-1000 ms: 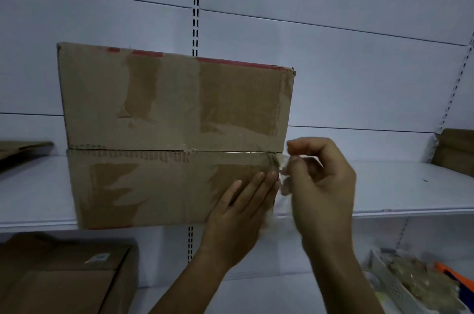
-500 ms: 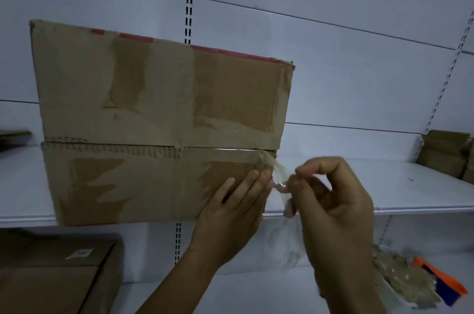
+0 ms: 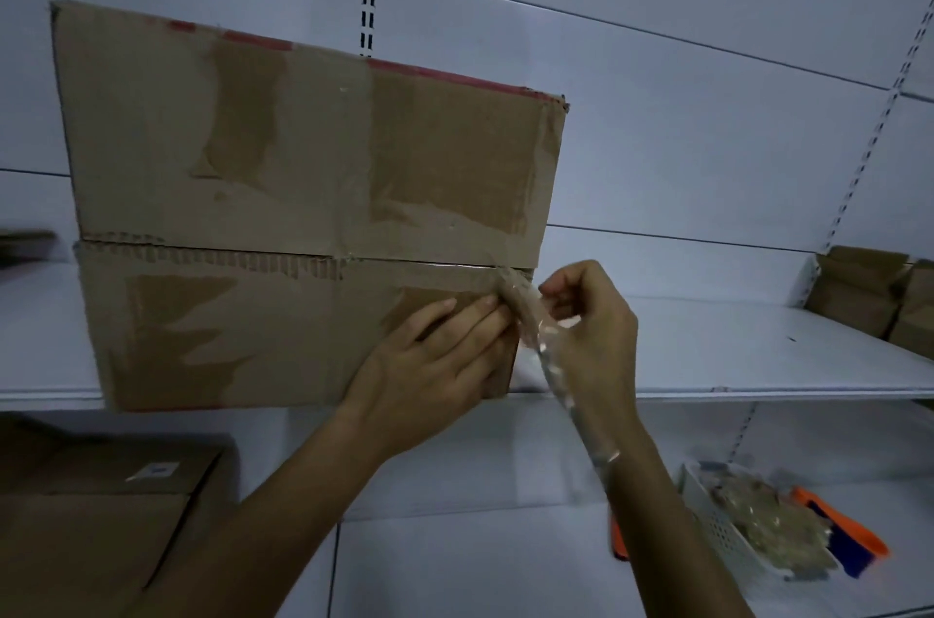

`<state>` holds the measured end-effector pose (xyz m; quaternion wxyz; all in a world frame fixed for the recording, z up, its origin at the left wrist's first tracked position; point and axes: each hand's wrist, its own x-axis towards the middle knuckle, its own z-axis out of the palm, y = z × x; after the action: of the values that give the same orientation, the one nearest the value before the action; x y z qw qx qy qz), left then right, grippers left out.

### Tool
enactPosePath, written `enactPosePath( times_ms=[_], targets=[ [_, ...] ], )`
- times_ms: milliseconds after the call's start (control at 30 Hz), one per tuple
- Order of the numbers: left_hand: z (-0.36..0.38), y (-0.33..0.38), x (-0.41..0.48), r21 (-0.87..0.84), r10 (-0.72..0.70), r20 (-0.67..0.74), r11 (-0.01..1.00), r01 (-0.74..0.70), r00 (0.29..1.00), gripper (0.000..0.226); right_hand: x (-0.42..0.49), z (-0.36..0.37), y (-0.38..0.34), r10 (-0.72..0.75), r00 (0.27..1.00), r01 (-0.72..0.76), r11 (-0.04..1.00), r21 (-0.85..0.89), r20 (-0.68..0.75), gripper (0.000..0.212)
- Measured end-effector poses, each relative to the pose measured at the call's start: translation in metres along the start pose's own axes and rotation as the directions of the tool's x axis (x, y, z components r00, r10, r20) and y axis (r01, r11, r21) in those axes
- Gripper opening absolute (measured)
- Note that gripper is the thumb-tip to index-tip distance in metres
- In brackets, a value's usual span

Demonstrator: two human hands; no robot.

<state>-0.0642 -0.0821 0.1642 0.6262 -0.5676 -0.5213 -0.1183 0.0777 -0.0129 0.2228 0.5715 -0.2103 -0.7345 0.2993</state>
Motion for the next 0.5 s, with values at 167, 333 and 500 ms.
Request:
enactPosePath(
  times_ms=[167,333,500],
  targets=[
    [0.007,-0.002,-0.004,-0.002,0.031,0.067,1.000,-0.030,0.997,0.050,0.006,0.012,-0.009,-0.352,0.935,0.306,0.725,-0.617,0.050,0.030],
    [0.005,-0.002,-0.002,-0.083,0.029,0.005,0.996,-0.029,1.000,0.041,-0.005,0.023,-0.008,-0.581,0.814,0.430,0.615,-0.661,-0.011,0.024],
    [0.006,-0.003,-0.004,-0.092,0.018,0.130,0.996,-0.006,0.991,0.050,-0.032,0.033,-0.008,-0.565,0.824,0.445,0.698,-0.560,-0.049,0.015]
  ],
)
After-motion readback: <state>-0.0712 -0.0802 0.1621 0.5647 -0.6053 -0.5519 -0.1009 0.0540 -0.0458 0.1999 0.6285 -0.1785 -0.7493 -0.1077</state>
